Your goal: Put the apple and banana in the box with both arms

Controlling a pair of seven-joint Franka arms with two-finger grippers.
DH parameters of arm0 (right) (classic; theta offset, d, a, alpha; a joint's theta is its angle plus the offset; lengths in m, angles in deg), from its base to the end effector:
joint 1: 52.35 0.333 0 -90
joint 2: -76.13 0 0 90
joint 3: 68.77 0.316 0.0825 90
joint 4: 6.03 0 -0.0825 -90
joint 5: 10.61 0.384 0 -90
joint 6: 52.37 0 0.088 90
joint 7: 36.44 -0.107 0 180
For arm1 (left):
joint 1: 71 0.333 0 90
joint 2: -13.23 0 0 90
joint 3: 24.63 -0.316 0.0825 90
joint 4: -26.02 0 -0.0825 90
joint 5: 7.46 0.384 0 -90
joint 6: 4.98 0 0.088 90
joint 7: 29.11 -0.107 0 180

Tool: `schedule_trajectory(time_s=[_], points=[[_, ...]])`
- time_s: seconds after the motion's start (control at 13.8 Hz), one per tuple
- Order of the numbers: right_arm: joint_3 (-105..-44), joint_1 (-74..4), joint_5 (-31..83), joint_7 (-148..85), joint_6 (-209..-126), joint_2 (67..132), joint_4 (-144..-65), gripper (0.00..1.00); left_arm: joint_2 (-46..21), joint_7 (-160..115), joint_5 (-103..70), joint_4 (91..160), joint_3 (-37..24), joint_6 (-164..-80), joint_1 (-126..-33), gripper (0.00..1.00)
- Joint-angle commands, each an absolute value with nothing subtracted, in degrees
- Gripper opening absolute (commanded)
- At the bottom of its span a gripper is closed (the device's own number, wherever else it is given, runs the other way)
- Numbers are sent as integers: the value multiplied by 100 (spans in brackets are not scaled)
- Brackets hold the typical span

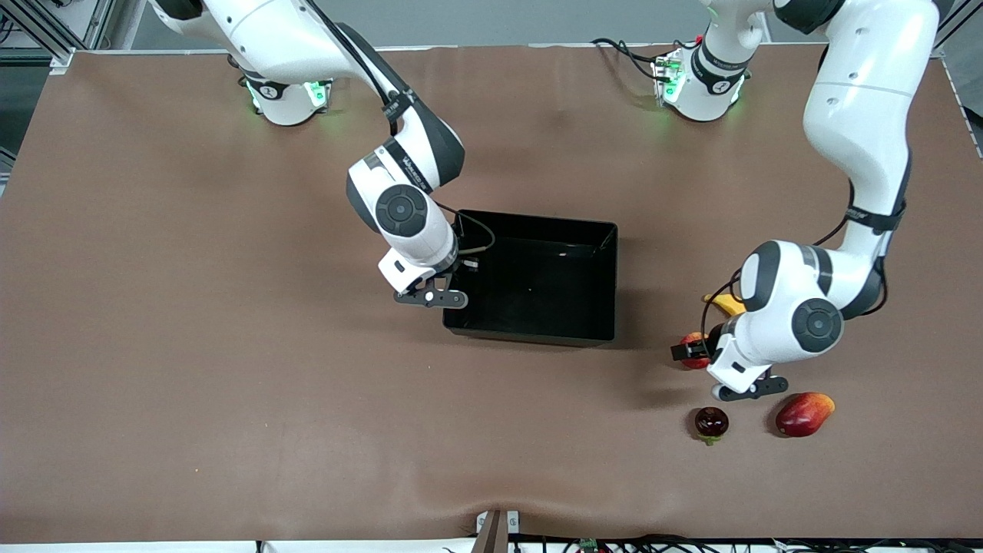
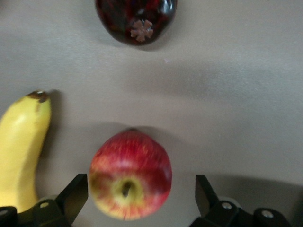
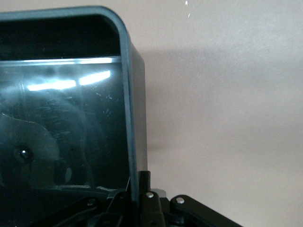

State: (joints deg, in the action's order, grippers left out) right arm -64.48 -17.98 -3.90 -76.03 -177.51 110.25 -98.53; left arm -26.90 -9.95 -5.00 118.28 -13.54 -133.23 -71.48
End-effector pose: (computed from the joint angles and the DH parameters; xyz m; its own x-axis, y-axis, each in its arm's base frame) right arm 0.5389 0.4283 0.2776 0.9897 -0.0919 -0.1098 -0.1014 -0.9912 -0.0850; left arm 0.6766 -0.1205 0.2175 0.9861 0.1418 -0.0865 0.1478 -0.9867 0.0675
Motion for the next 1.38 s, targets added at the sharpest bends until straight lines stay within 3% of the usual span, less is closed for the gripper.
schedule_trajectory(time_s=[0.0, 0.15, 0.36, 0.44, 0.51, 0.65, 0.94, 1.31], points=[[-6508, -1719, -288, -7582, -18278, 10935, -10287, 0, -2676, -1013, -482, 12103, -1373, -13646, -7170, 100], [-6508, -1719, -297, -7582, -18324, 10935, -10367, 0, -2712, -1091, -482, 12138, -1382, -13708, -7161, 100], [-6516, -1719, -358, -7538, -18341, 10996, -10376, 0, -2598, -1109, -482, 12174, -1391, -13569, -7126, 8], [-6517, -1719, -445, -7520, -18341, 10996, -10376, 0, -2484, -1101, -482, 12156, -1391, -13333, -7126, 0], [-6508, -1719, -533, -7520, -18341, 10996, -10376, 3, -2344, -1101, -482, 12130, -1400, -13061, -7143, 0], [-6525, -1719, -560, -7529, -18332, 10988, -10368, 100, -1949, -1066, -482, 12121, -1365, -12533, -7152, 0], [-6525, -1771, -552, -7529, -18201, 10611, -10341, 100, -1341, -410, -482, 12103, -1338, -11548, -7748, 0], [-6569, -2332, -552, -6996, -17166, 9785, -10315, 100, -1358, 1779, -499, 12086, -1312, -11441, -9014, 0]])
